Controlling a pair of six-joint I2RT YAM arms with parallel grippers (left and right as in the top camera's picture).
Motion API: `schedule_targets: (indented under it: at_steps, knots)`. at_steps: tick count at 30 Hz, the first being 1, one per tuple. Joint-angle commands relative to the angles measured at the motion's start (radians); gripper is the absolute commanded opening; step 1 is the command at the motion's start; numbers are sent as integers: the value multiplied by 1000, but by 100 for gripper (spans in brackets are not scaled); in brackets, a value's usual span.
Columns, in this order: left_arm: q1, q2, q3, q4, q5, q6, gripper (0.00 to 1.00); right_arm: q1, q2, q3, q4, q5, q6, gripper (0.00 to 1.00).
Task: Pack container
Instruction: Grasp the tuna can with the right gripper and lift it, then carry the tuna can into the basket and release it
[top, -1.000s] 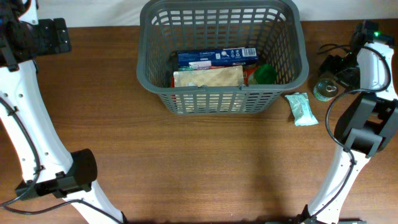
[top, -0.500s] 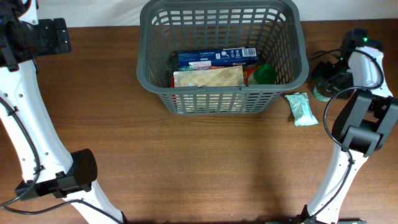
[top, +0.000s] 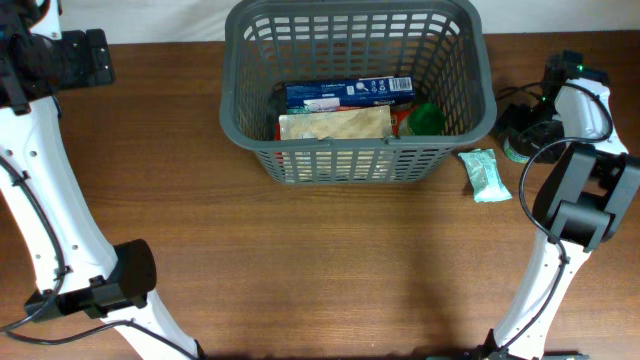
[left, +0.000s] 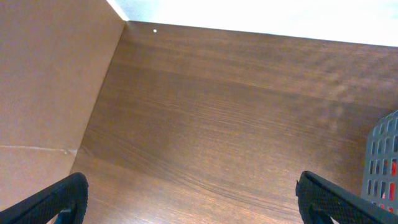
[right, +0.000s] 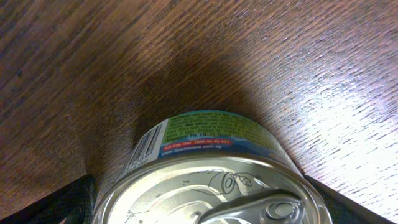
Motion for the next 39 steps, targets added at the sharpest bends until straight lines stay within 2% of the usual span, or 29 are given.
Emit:
schedule_targets:
  at_steps: [1, 15, 22, 28, 39]
  knots:
    - [5, 4, -4, -1, 11, -10, 99, -3, 16, -21, 23, 8, 5, 97]
    - [5, 4, -4, -1, 11, -10, 99, -3, 16, -21, 36, 8, 5, 97]
    - [5, 4, -4, -1, 11, -10, 99, -3, 16, -21, 19, 8, 5, 66]
    - [5, 4, -4, -1, 11, -10, 99, -7, 2, -11, -15, 8, 6, 61]
    - [5, 4, -4, -1, 11, -10, 99, -76, -172, 150, -121, -57, 5, 61]
